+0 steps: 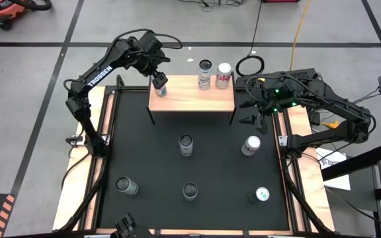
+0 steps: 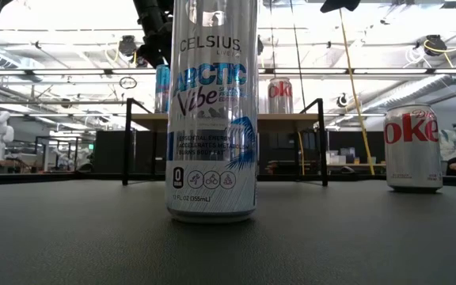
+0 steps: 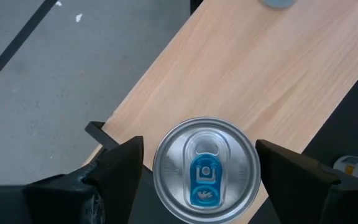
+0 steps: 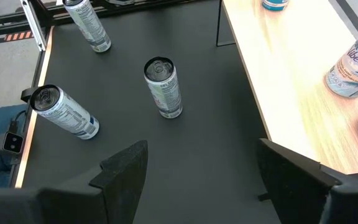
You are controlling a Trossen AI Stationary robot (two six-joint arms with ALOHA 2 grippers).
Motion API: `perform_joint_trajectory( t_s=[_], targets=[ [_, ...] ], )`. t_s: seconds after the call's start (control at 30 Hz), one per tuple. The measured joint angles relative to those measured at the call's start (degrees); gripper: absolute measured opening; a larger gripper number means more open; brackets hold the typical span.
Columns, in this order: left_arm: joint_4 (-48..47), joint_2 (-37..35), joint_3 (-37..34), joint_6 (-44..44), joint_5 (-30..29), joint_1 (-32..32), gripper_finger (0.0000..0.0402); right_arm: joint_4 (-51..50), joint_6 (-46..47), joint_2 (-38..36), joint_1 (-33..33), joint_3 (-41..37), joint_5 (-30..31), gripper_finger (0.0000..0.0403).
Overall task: Place canned beverage on shelf
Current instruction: Put the top left blue soda can on the shelf, then adjust the blue soda can
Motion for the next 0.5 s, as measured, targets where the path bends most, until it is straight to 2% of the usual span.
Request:
perform_joint_trajectory(
  t_s=[0.2,0.5],
  targets=[
    [0.2,0.0,0.0,0.4,-0.1,0.0,0.0304,0.0,0.0,0.0,0.0,0.0,0.0,0.0281],
    [9.8,0.0,0.0,1.4,-0.1,0.0,0.0304,0.0,0.0,0.0,0.0,0.0,0.0,0.0281]
  ],
)
